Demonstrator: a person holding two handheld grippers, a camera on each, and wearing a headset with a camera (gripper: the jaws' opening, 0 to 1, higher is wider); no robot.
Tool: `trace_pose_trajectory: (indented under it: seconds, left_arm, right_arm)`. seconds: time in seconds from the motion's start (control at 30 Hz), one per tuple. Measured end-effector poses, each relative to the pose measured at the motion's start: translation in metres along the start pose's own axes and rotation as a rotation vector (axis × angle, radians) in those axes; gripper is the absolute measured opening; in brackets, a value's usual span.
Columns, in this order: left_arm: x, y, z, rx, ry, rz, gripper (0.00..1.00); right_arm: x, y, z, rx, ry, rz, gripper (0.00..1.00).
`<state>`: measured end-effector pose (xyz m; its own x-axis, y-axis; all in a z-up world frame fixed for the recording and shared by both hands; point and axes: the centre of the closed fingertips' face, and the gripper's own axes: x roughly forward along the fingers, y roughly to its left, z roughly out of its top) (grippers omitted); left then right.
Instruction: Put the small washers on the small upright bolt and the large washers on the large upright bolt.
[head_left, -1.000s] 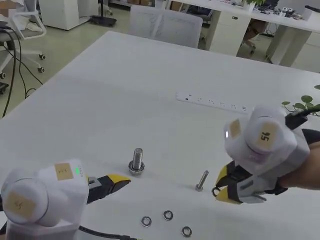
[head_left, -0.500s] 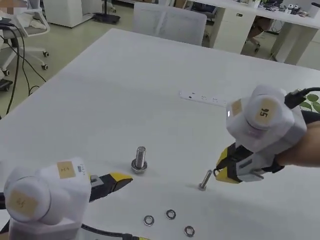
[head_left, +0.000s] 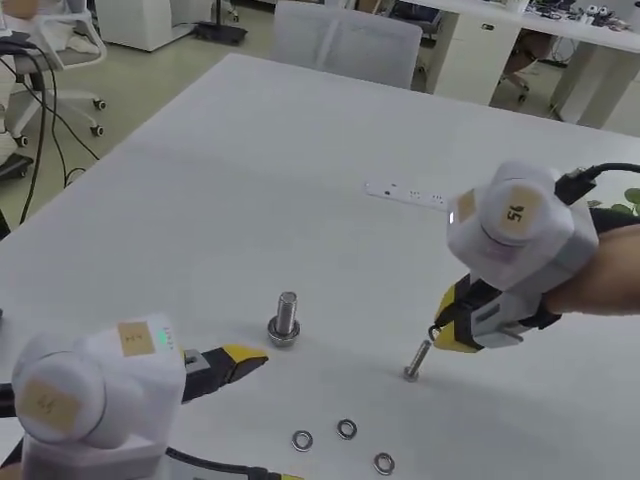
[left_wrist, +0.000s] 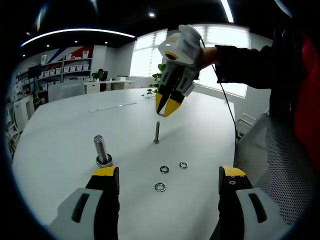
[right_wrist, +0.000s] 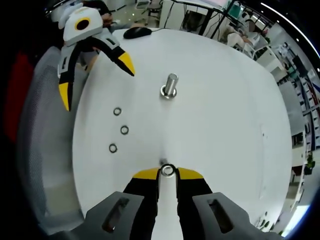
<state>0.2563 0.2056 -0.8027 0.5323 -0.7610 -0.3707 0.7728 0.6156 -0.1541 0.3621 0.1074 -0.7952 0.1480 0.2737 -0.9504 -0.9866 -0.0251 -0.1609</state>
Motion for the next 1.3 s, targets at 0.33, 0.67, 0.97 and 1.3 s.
trace_pose_trajectory:
  seconds: [0.33,0.67,0.97,1.3]
  left_arm:
    - [-0.002,0.003,-0.001,-0.007,-0.002,0.012,0.81]
    - [-0.003,0.005,-0.002,-0.012,0.000,0.019,0.81]
    - [-0.005,0.006,-0.005,-0.016,0.002,0.026,0.81]
    - [-0.007,0.007,-0.009,-0.021,0.003,0.035,0.80]
  right_arm:
    - [0.012,-0.002,-0.002,-0.024,0.037,0.030,0.13]
    - [0.021,0.000,-0.005,-0.033,0.057,0.055,0.13]
    - [0.031,0.002,-0.007,-0.032,0.069,0.072,0.13]
    - [0.048,0.009,-0.011,-0.018,0.080,0.102,0.13]
